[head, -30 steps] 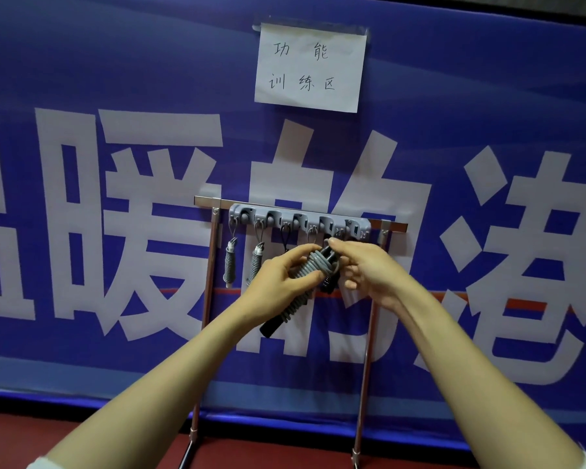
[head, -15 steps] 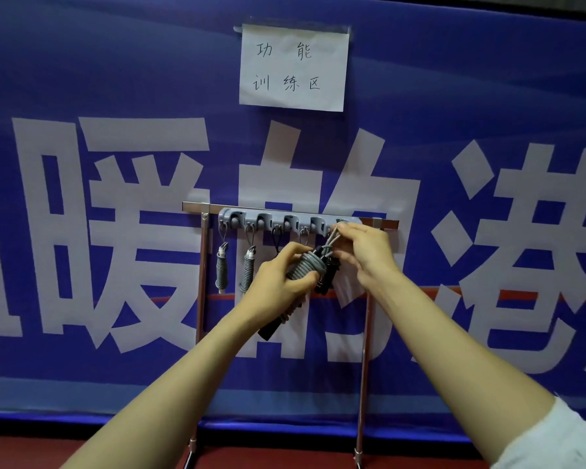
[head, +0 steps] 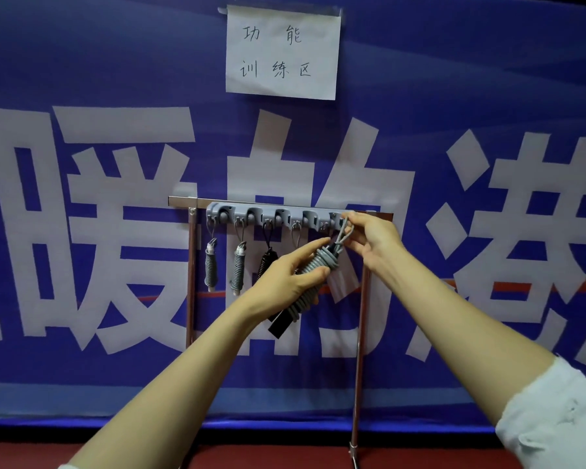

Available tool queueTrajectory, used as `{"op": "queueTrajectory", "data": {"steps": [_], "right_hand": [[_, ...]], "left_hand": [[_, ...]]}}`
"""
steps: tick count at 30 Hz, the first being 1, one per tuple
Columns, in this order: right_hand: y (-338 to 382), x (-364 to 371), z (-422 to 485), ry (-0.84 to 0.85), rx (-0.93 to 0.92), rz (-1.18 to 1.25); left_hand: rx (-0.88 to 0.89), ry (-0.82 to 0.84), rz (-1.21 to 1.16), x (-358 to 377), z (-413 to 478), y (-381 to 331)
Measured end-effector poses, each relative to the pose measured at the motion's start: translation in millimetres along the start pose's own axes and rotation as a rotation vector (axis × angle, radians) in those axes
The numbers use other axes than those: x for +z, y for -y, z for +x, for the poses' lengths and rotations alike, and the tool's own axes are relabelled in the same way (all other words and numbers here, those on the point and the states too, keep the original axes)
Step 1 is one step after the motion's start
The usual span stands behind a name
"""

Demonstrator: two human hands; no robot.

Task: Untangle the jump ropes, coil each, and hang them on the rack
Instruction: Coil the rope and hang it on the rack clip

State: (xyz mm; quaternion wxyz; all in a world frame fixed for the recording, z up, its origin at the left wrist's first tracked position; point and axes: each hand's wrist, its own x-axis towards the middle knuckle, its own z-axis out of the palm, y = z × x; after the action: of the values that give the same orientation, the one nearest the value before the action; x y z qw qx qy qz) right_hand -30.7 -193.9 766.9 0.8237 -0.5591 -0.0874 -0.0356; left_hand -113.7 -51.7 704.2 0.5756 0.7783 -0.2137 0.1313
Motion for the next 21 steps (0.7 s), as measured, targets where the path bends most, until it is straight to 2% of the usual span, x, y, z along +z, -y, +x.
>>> {"op": "queueTrajectory", "data": {"steps": [6, 9, 11, 13, 15, 18, 21], "right_hand": [[1, -12, 34, 0.024, -0.094, -0.022], [-8, -28, 49, 0.202, -0.097, -0.120], [-12, -39, 62, 0.320, -0.119, -0.244], [-15, -46, 78, 0.399, -0.135, -0.324], [-20, -50, 93, 0.450, -0.124, -0.355], [-34, -58, 120, 0.469, -0.141, -0.434], [-49, -62, 147, 0.375, -0.190, -0.422]], "left_hand": [[0.045, -0.017, 0.014, 8, 30, 23], [0.021, 0.011, 0.107, 15, 46, 53], [-0.001, 0.118, 0.193, 17, 61, 70], [-0.026, 0.156, 0.134, 20, 79, 78], [-0.042, 0.027, 0.041, 22, 104, 82], [0.008, -0.244, 0.075, 23, 149, 93], [0.005, -0.321, 0.055, 26, 187, 109]]}}
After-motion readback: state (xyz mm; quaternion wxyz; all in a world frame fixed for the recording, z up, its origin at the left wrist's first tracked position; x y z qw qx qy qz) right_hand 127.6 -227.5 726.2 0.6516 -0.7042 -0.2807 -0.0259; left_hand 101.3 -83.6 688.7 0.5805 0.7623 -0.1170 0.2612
